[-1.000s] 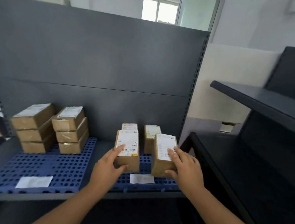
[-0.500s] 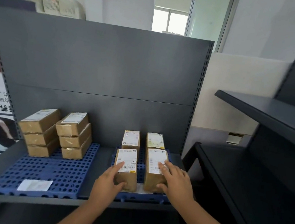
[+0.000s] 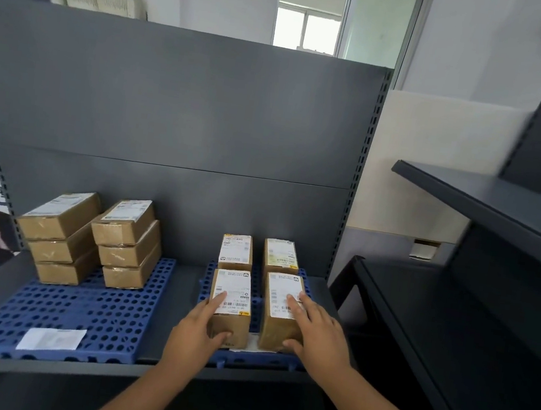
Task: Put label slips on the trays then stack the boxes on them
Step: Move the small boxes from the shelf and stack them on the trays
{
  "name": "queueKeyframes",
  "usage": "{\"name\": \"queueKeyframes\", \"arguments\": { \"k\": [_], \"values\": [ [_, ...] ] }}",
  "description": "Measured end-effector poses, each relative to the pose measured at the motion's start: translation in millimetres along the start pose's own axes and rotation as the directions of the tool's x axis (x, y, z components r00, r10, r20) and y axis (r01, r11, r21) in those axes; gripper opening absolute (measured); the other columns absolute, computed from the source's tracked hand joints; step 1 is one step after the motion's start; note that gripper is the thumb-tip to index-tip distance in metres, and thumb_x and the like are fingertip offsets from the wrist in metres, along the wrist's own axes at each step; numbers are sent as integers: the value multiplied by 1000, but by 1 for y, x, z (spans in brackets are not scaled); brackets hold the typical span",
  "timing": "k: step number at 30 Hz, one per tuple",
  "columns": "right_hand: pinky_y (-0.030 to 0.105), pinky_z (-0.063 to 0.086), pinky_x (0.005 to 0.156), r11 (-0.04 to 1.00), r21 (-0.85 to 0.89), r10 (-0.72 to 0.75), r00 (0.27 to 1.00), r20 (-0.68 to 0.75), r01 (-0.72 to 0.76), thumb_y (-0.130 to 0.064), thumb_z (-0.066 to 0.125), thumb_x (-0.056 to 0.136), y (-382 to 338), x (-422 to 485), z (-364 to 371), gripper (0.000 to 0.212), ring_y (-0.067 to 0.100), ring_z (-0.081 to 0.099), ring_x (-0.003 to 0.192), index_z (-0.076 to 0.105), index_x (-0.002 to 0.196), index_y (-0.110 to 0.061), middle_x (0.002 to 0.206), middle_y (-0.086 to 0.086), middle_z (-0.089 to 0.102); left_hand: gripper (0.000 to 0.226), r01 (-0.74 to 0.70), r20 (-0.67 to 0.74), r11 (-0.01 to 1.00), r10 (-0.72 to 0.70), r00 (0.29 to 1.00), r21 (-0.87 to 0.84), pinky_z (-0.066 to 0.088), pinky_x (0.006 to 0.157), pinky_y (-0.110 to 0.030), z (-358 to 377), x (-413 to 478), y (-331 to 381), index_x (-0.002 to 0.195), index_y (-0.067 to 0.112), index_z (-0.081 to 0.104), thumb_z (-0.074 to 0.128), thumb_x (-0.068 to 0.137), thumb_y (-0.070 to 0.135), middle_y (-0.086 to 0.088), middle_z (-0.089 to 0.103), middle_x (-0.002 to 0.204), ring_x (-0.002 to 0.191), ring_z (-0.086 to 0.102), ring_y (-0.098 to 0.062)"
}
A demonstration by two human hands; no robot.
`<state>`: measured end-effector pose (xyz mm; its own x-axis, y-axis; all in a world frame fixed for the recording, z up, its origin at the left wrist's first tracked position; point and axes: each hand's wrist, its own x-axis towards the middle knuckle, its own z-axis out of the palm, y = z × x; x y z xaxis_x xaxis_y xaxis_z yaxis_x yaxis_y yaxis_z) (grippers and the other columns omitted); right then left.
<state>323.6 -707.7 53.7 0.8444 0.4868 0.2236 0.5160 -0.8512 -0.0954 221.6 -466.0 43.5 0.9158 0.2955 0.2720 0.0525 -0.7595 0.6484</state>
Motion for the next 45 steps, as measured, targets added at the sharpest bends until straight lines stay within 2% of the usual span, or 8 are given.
{"name": "queueKeyframes", "arguments": {
  "k": [5, 11, 16, 24, 31, 36, 42, 45],
  "values": [
    [44, 21, 117, 1000, 15, 18, 1000, -7, -18, -57, 62, 86, 2, -4, -6, 93, 20, 19, 146, -3, 150, -44, 163, -6, 10, 87, 9, 23, 1000, -9, 1000, 28, 52, 94, -32, -1, 1, 3, 150, 39, 24, 76, 81, 37, 4, 42, 149, 121, 52, -12],
    [42, 24, 117, 999, 38, 37, 999, -19, -36, -64, 54, 87, 5, -8, -14, 92, 19, 15, 147, -8, 151, -44, 164, -8, 4, 90, 2, -10, 996, -1, 1000, 93, 49, 99, -35, -7, 2, 0, 149, 46, 19, 72, 77, 56, 0, 17, 161, 139, 36, -21],
    [42, 27, 115, 998, 17, 70, 993, -93, -69, -71, 45, 87, 8, -12, -29, 88, 20, 18, 147, -9, 151, -43, 164, -6, 6, 88, -204, -90, 942, 235, 968, 268, 25, 116, -46, -16, 20, 19, 147, 39, 32, 69, 72, 66, 0, 28, 156, 147, 16, -26],
    [41, 33, 111, 963, -33, 255, 940, -225, -269, -69, 48, 87, 30, -58, -60, 84, 19, 25, 145, 9, 154, -37, 161, -3, 22, 83, -560, 38, 814, 562, 827, 153, 30, 114, -46, 13, 46, 88, 144, 32, 42, 68, 73, 65, 1, 43, 147, 140, 31, -25],
    [44, 34, 110, 835, -72, 505, 811, -297, -546, -63, 59, 84, 64, -163, -93, 85, 22, 31, 143, 21, 153, -34, 158, -1, 30, 87, -744, 189, 668, 734, 653, -24, 27, 117, -41, 68, 30, 155, 148, 33, 37, 62, 74, 71, 4, 39, 150, 141, 31, -23],
    [41, 20, 116, 654, -108, 693, 650, -312, -749, -68, 50, 86, 86, -266, -124, 85, 20, 19, 146, 8, 154, -38, 162, -6, 17, 87, -820, 238, 537, 838, 491, -198, 31, 115, -41, 108, -19, 222, 148, 33, 36, 61, 75, 71, 5, 39, 150, 139, 34, -22],
    [44, 25, 116, 448, -141, 792, 465, -395, -883, -65, 55, 85, 89, -398, -162, 83, 22, 29, 143, 20, 153, -33, 158, -2, 29, 87, -842, 240, 385, 919, 313, -377, 40, 108, -45, 147, -103, 299, 146, 29, 41, 70, 72, 64, 0, 43, 148, 133, 42, -22],
    [44, 24, 116, 346, -132, 834, 369, -410, -929, -64, 55, 86, 86, -468, -181, 82, 23, 29, 142, 22, 153, -33, 157, -3, 30, 87, -829, 260, 334, 936, 237, -448, 36, 111, -43, 165, -154, 338, 149, 35, 33, 67, 74, 66, 4, 35, 154, 139, 34, -19]
  ]
}}
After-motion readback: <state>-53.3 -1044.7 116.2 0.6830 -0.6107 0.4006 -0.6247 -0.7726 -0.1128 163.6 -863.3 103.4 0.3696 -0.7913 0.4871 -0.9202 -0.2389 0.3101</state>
